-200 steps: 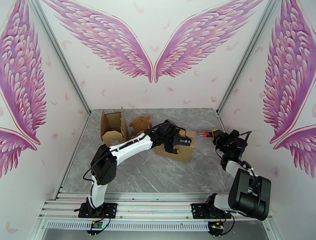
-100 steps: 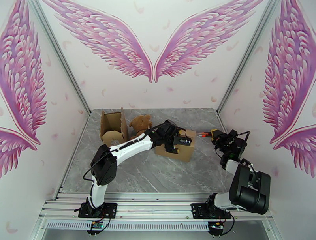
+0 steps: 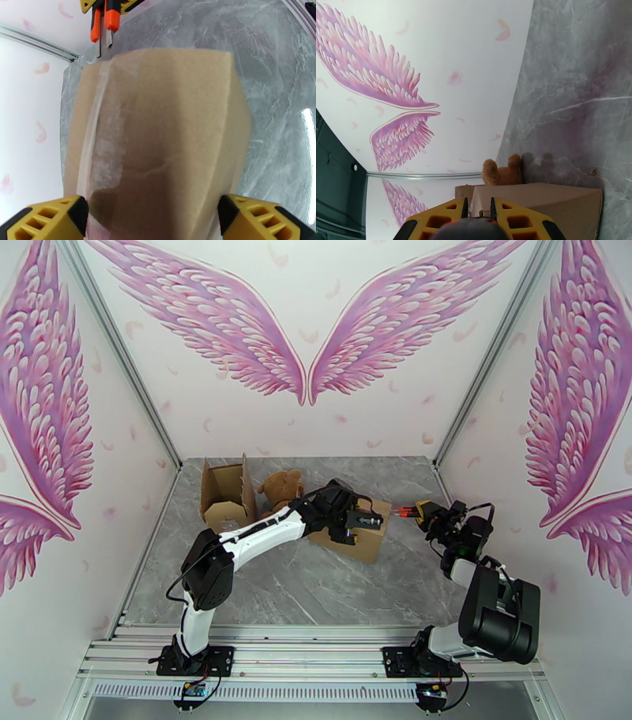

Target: Unpack the express box

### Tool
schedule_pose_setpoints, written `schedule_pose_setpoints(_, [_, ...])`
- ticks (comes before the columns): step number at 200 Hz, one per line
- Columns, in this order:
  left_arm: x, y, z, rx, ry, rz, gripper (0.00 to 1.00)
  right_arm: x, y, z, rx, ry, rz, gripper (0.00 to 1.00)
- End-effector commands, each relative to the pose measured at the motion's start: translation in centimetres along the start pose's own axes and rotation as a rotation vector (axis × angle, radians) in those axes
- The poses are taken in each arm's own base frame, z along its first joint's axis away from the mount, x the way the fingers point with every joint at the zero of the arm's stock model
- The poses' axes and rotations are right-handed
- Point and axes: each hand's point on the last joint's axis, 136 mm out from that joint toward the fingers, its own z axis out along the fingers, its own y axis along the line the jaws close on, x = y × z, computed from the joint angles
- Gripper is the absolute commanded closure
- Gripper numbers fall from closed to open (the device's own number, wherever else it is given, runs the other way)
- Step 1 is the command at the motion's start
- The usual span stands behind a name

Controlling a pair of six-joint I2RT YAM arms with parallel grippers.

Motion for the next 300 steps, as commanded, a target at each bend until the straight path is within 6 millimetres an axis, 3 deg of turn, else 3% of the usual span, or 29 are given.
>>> schedule_pose_setpoints(1, [-0.1, 0.9, -0.4, -0.041, -0.004, -0.001, 0.09, 1.5, 1.5, -0.2, -0.018, 0.086, 0.022, 0.96])
schedule_pose_setpoints(79, [0.7, 2.2, -0.3, -0.073, 0.020, -0.022, 0.09, 4.1, 2.5, -0.9, 0.022, 0.220, -0.036, 1.00])
schedule_pose_setpoints(131, [1.2, 2.8, -0.5, -0.067, 0.008, -0.050, 0.09, 5.6, 1.9, -1.9, 0.103, 0.278, -0.114, 1.00])
schedule_pose_setpoints(183, [2.2, 3.9, -0.7, -0.067, -0.001, -0.091, 0.09, 6.2, 1.4, -2.1, 0.117, 0.305, -0.109, 1.00])
schedule_pose_setpoints(222, [2.4, 3.2, -0.7, -0.041, 0.006, -0.099, 0.09, 6.0, 1.5, -2.1, 0.112, 0.293, -0.107, 1.00])
schedule_pose_setpoints(264, [0.6, 3.0, -2.6, -0.067, -0.039, -0.130, 0.08, 5.3, 2.5, -2.5, 0.159, 0.235, -0.222, 1.00])
schedule_pose_setpoints(300, [-1.1, 4.5, -5.6, -0.164, -0.095, -0.256, 0.07, 4.0, 0.6, -2.7, 0.262, 0.186, -0.273, 1.00])
